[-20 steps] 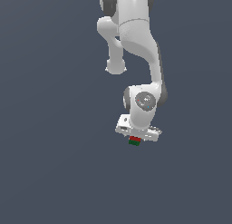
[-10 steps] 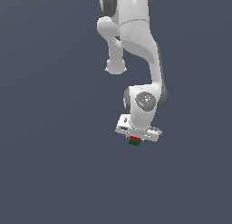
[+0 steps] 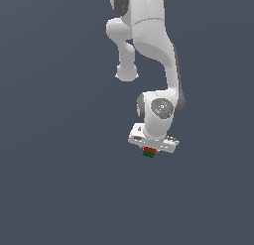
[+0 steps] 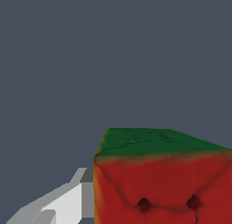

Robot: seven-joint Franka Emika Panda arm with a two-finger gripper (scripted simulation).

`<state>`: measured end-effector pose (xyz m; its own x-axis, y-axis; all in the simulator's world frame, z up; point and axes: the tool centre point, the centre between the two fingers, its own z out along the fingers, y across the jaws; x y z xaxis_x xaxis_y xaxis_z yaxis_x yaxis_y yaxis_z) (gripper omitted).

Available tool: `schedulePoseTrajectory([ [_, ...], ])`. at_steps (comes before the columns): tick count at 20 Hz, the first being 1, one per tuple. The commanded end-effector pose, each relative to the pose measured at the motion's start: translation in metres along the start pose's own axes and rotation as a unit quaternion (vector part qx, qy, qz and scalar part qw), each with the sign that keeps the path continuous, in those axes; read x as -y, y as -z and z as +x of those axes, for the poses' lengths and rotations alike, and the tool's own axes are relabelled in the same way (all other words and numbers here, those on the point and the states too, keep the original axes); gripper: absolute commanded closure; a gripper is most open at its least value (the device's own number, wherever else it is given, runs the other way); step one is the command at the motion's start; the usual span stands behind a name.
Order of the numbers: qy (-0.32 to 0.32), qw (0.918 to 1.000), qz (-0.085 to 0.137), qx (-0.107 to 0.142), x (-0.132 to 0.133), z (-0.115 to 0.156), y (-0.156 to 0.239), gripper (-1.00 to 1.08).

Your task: Pick up the object and move it to a goal position.

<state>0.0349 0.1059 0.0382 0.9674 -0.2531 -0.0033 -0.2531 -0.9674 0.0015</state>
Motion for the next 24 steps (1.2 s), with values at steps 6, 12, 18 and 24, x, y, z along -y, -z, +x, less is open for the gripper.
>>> schedulePoseTrajectory([
  [6,0.001,1.0000,0.001,-0.001,0.025,-0.032,0.025,1.08],
  [12,0.001,1.0000,0.001,-0.002,0.058,-0.077,0.058,1.08],
  [18,0.001,1.0000,0.001,-0.002,0.088,-0.117,0.087,1.08],
  [24,0.000,1.0000,0.000,-0.002,0.107,-0.139,0.105,1.08],
])
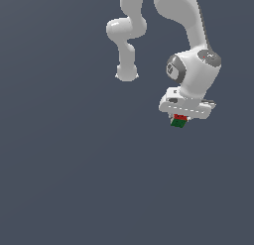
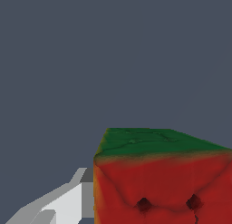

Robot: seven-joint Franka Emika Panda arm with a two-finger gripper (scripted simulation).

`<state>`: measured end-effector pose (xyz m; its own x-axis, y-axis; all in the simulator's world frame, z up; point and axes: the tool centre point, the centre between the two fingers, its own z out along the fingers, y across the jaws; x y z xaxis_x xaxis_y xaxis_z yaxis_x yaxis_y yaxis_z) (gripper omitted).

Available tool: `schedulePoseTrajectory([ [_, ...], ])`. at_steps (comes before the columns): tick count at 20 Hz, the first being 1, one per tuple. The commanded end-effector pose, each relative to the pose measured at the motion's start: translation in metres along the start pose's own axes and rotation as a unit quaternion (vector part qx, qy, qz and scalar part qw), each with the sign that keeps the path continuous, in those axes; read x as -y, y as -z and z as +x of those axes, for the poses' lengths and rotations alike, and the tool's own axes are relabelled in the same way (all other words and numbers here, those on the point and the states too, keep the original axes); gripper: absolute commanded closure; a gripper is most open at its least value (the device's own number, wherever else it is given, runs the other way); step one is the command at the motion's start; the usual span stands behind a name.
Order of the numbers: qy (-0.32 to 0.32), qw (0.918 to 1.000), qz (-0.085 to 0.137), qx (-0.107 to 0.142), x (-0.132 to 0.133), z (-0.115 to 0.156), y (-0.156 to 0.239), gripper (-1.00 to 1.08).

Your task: Pick up the object and move it to a goal position.

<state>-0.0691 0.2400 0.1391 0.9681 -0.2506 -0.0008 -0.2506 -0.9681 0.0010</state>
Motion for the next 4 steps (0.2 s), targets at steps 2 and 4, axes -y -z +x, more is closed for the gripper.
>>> schedulePoseTrajectory([
  [2,-0.001,1.0000,0.000,-0.001,0.0068,-0.0071,0.0072,1.08],
  [4,-0.001,1.0000,0.000,-0.001,0.0078,-0.0080,0.0080,1.08],
])
